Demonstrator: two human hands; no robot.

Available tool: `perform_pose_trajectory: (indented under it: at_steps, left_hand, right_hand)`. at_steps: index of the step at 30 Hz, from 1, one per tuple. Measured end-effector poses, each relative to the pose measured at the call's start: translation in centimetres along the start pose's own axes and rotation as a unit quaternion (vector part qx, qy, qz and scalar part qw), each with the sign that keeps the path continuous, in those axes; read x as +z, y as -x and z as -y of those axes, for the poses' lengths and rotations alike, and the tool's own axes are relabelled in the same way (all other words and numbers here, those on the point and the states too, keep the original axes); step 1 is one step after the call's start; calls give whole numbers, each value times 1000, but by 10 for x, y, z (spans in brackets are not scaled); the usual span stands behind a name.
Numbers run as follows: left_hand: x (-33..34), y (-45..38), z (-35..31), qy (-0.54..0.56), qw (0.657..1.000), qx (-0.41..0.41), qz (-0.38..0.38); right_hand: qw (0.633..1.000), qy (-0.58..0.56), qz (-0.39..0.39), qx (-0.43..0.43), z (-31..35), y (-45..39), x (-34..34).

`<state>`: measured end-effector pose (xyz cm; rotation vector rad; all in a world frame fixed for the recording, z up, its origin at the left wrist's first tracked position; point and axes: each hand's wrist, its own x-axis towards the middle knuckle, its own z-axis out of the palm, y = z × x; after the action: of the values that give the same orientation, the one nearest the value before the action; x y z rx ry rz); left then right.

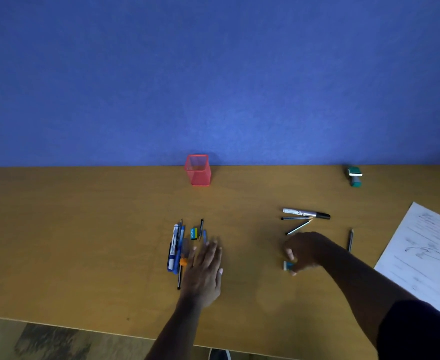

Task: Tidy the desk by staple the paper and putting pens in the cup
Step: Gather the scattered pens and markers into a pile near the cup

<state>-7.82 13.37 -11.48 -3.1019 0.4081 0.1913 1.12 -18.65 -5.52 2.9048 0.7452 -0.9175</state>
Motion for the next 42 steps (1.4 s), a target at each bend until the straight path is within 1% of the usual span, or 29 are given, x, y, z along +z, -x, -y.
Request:
perform_pose_trajectory:
  at_steps: [3, 5, 8, 10, 13, 17, 20, 22, 24, 27, 29, 31, 33, 34, 36, 37, 39, 40, 42]
  left_hand:
    - [-2, 0, 8, -23, 999, -38, 9]
    - [-3, 1, 16, -36, 998, -55, 25]
    - [-8, 6, 23, -24, 997, -71, 34]
    - [-11, 13, 23, 9, 996, -88, 15]
    - [-9, 24, 18, 62, 992, -104, -35]
    - [-3, 33, 16, 76, 991, -98, -44]
    - [-2, 34, 16, 72, 993, -92, -36]
    - [-3, 34, 18, 79, 991, -105, -36]
    - [-6, 32, 20, 83, 989, -114, -40]
    - [-7, 31, 22, 72, 991, -107, -39]
    - [-6, 28, 22, 52, 991, -114, -44]
    - [-5, 24, 19, 32, 991, -124, -45]
    - [-5, 17, 14, 24, 992, -120, -39]
    - [-6, 12, 9, 26, 993, -106, -34]
    - [-9, -2, -6, 36, 997, -66, -22]
    - [-11, -10, -14, 45, 998, -47, -20]
    - [-15, -29, -35, 67, 998, -6, -17]
    - [-17, -40, -46, 74, 997, 15, -18]
    - [-20, -63, -68, 85, 995, 44, -14]
  right_hand:
    - [997, -74, -20, 0, 9, -5, 8]
    - [991, -117, -58, -4, 23, -11, 11]
    - [977, -181, -109, 2, 56, -28, 10]
    - [968, -216, -122, 28, 82, -40, 9]
    - [951, -273, -137, 54, 121, -57, 9]
    - [931, -332, -151, 26, 166, -69, 7]
    - [922, -366, -125, -31, 188, -72, 7]
    - [930, -347, -98, -74, 194, -71, 7]
    - [943, -308, -85, -89, 189, -70, 9]
    - [969, -208, -112, -66, 168, -67, 15]
    - [976, -148, -147, -53, 146, -63, 17]
    - [976, -103, -190, -9, 120, -55, 14]
    - [966, -70, -238, 68, 93, -44, 10]
    - [956, -66, -262, 118, 78, -37, 10]
    - [919, -95, -302, 234, 48, -20, 15]
    - [899, -108, -310, 291, 35, -11, 18]
    - [861, -130, -300, 389, 14, 5, 25]
    - [847, -149, -286, 423, 4, 11, 27]
    - [828, -198, -260, 456, -12, 21, 34]
